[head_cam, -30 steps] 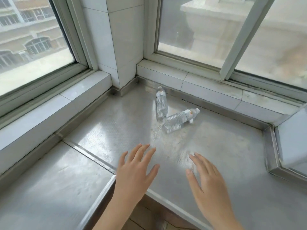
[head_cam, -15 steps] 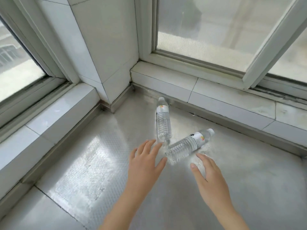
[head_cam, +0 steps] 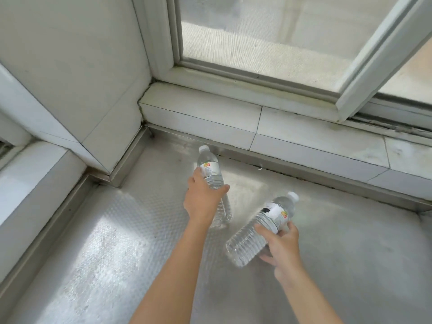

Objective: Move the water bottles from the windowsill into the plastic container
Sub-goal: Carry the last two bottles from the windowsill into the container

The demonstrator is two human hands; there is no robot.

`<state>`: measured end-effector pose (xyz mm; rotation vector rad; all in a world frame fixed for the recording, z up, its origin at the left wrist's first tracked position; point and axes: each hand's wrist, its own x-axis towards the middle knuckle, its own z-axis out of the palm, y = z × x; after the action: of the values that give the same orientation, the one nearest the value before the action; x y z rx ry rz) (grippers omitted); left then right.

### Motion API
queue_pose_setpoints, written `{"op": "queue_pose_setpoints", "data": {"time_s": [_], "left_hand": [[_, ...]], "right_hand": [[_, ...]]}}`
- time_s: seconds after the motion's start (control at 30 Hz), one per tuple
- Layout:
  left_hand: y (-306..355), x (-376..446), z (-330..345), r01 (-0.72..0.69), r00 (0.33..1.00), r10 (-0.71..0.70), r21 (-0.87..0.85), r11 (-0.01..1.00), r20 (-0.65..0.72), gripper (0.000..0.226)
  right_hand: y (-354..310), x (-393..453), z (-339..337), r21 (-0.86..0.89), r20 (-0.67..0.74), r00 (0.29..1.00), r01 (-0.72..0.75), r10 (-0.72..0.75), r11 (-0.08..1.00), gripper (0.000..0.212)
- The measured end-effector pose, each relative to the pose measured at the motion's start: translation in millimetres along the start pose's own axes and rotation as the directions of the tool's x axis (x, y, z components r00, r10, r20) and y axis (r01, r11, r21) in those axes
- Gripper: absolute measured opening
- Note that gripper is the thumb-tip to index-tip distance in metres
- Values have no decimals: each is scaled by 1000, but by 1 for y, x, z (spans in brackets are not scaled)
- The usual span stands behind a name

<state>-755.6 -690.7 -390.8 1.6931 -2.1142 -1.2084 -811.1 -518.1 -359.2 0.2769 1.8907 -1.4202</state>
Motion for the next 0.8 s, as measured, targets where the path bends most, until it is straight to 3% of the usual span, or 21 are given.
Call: {"op": "queue_pose_setpoints", "data": {"time_s": [0.17,0.37,0.53,0.63,0.8], "left_hand": [[-8,17,0,59,998,-54,-240,969,26,75],[-27,10,-11,101,991,-40,-539,836,125,68],[-35,-14,-27,78,991,4,-590,804,136,90],[-33,-35,-41,74,987,28,-611,788,156,90],[-20,-79,-58,42,975,105,-624,780,197,91]], "right_hand": [[3,12,9,72,-80,996,45,-39,996,57],[4,15,5,116,-91,996,32,-21,993,53],[6,4,3,84,-69,995,76,-70,994,64],[13,-8,-2,64,-42,990,139,-136,988,81],[15,-41,-26,66,-10,968,250,-250,966,82]]}}
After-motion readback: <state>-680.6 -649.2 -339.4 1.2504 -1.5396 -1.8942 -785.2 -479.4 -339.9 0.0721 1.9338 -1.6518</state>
